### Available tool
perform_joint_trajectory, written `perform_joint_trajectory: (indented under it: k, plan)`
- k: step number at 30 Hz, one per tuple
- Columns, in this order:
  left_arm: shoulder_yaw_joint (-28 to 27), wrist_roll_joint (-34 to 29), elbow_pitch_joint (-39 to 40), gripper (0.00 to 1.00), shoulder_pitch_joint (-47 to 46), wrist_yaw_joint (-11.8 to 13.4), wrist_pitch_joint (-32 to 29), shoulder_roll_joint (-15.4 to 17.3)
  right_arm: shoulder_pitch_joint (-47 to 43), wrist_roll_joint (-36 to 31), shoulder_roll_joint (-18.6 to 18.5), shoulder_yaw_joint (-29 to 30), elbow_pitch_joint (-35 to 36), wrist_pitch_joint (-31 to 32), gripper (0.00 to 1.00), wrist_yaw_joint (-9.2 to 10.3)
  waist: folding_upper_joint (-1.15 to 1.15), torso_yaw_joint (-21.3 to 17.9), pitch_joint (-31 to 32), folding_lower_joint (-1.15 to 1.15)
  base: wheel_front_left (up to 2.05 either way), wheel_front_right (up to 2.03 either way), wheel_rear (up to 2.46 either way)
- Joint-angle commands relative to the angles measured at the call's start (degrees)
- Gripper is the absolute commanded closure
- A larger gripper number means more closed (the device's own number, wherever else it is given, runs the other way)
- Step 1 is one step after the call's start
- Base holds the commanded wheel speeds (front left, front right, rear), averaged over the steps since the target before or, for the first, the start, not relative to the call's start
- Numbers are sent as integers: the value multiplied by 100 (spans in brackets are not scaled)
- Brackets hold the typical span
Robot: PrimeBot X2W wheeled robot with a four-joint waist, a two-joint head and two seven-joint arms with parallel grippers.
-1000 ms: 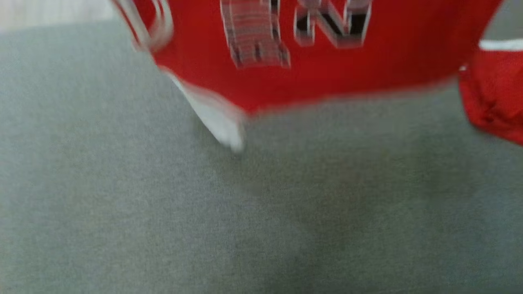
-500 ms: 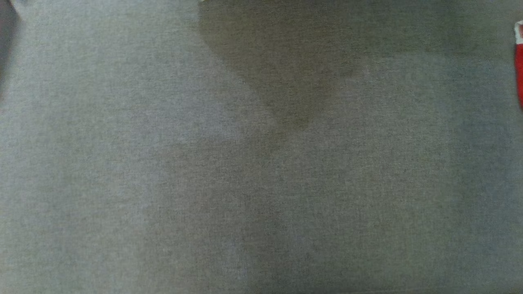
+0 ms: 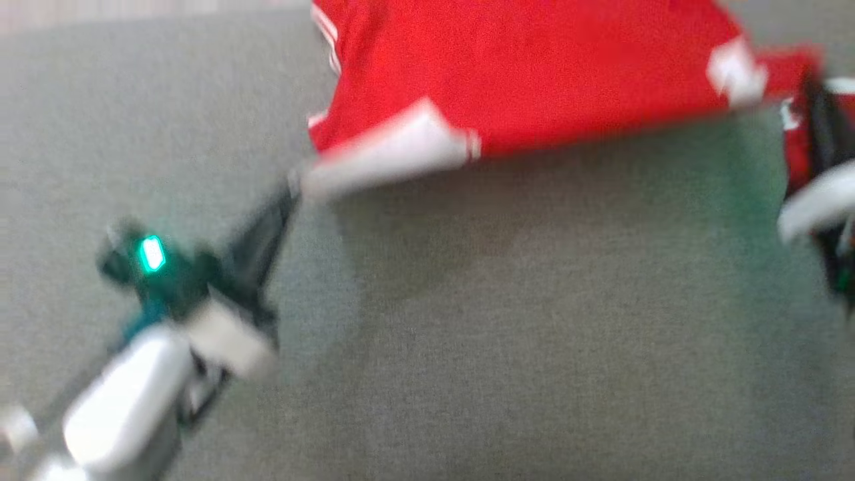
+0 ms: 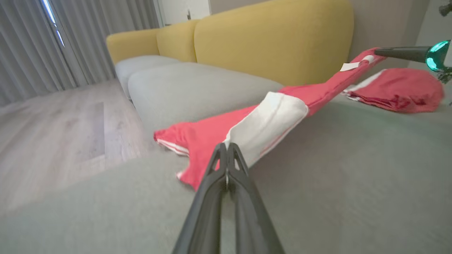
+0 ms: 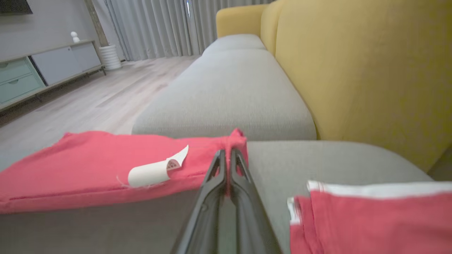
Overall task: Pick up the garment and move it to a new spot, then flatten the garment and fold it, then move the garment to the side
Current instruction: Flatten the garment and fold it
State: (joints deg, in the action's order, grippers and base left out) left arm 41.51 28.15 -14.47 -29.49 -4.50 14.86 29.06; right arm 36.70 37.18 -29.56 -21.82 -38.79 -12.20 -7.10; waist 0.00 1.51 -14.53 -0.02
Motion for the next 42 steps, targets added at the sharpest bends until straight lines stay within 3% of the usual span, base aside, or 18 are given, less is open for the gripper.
perform_joint_trajectory:
  k: [1,6,12,22,31,42]
  plan:
    - [-215,-66,202,100,75,59,14,253,-318,70,-136,-46,229,-96,100,-39,0,1,361,2,0,0,0]
    - [-168,-171,433,100,1062,243,14,171,-1429,21,-39,144,564,-156,100,-39,0,16,650,2,0,0,0]
    - [-185,-282,762,100,1891,515,14,232,-2603,-262,166,792,1151,-148,100,-39,0,1,805,2,0,0,0]
    - [-155,-95,1468,100,2545,734,-156,407,-3835,-791,575,1951,2381,435,100,-39,0,-55,746,2,0,0,0]
    - [-283,-259,1462,100,1462,538,-344,326,-3623,-1183,1118,2538,3019,1117,100,-39,0,-46,424,2,0,0,0]
    - [-304,-680,412,100,-457,105,-237,-97,-2342,-1239,1239,2572,2511,1553,100,-39,0,-81,-141,2,0,0,0]
